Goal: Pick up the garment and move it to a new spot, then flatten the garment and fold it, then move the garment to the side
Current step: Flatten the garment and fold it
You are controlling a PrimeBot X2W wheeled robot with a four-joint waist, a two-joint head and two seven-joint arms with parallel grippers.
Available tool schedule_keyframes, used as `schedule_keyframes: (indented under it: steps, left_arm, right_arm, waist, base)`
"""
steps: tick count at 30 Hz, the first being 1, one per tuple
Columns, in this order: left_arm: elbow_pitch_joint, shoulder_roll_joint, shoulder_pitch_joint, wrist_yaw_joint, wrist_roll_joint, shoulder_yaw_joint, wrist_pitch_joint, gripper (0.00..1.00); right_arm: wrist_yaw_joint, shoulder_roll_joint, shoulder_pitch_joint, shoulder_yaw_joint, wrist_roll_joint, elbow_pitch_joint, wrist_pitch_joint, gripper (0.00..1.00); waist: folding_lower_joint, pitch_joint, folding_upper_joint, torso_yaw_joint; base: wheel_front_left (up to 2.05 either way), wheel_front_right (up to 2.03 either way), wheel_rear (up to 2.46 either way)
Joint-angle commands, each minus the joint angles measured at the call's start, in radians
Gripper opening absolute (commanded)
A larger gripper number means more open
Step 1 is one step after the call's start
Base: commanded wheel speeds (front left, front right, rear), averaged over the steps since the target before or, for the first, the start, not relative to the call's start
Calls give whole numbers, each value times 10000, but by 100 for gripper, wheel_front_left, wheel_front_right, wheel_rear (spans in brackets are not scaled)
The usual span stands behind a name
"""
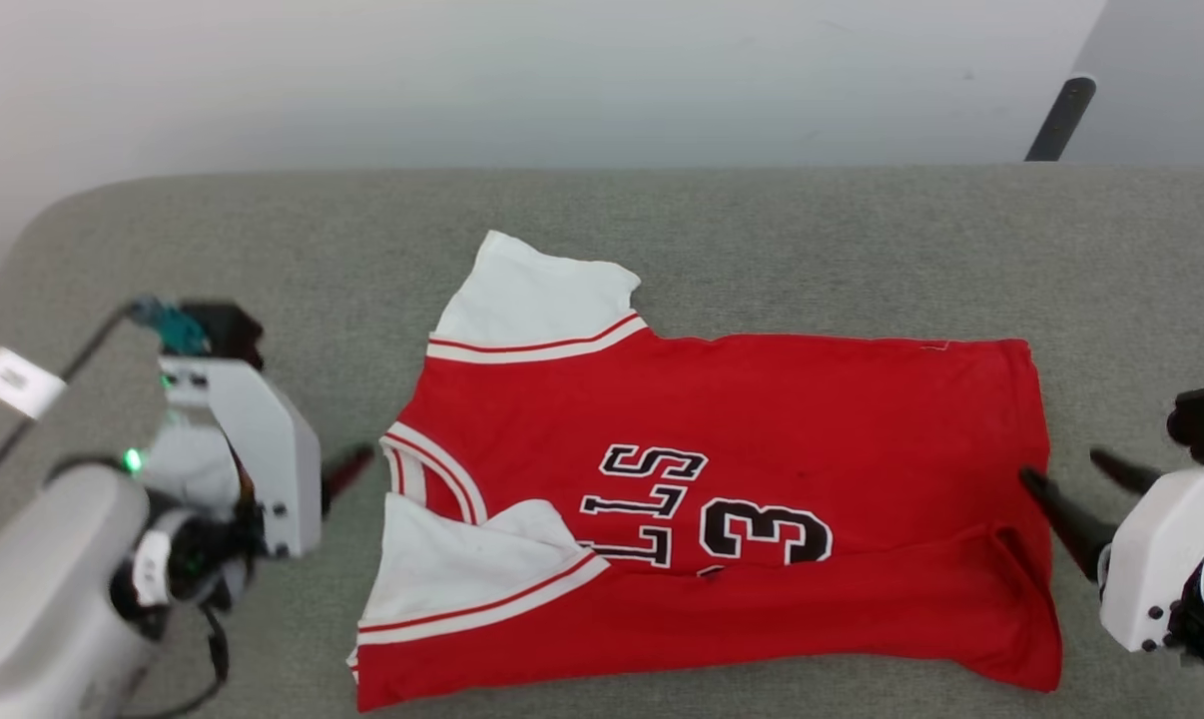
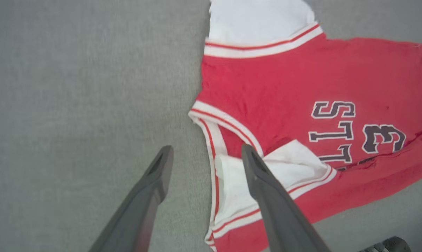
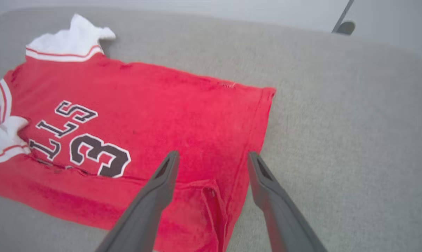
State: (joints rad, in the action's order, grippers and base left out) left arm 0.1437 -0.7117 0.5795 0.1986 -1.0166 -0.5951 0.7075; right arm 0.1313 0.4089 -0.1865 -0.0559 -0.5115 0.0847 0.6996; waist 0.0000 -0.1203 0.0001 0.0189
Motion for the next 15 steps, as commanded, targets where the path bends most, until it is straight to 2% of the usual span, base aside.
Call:
schedule_keyframes:
  steps: [1,10,15]
  left_arm:
    - [-28,-37,166,-176,145,74,-237,100]
    - [560,160,1449,-1051,1019,451,-2143,100]
    - [1320,466,2329,-1434,1429,521,-2997,100]
  right_arm:
    - [-11,-10,78,-13,153,93,-554,100]
    - [-11,-173,-500,-341,2000,368,-5146,100]
    - [-11,-625,-765,-296,2923,142,-7207,100]
  waist:
    - [0,-33,-1,-101]
    - [0,-419,-1,-624]
    - [0,-836,-1,-969]
  base:
    - [0,0,0]
    - [0,0,0]
    - [0,0,0]
